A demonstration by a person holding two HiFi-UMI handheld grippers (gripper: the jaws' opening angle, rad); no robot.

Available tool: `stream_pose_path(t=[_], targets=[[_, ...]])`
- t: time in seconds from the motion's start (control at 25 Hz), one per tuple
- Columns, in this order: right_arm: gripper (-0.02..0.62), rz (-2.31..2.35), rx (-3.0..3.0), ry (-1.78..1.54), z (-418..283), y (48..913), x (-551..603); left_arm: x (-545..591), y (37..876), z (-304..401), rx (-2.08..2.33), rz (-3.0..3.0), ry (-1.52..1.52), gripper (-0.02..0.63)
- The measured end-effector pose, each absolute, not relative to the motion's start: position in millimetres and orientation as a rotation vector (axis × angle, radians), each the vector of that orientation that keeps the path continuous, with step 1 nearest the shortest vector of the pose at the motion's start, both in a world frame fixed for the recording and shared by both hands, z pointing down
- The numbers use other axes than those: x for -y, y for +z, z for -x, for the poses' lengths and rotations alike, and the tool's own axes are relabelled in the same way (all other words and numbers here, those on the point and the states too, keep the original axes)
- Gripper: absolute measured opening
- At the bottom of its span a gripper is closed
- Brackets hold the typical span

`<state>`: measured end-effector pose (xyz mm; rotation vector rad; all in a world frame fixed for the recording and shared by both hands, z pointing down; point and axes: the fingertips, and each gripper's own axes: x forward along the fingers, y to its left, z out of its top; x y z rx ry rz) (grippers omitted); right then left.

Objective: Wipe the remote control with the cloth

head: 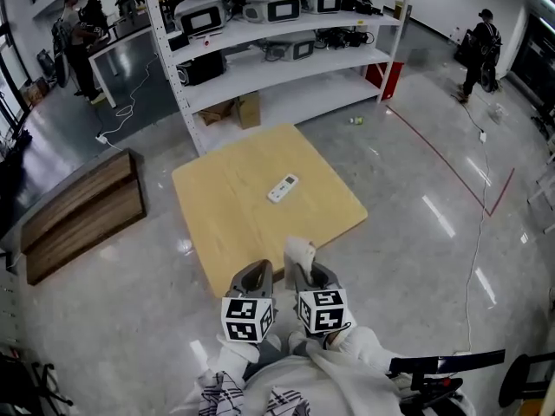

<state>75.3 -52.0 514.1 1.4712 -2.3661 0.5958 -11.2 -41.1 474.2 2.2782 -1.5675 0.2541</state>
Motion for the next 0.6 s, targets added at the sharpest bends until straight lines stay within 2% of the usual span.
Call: stream_pose_path(t=[0.6], targets=[[0.089, -1.447, 2.382, 0.509, -52, 503, 29, 21, 478, 29, 1.545, -2.285, 0.245, 0.002]])
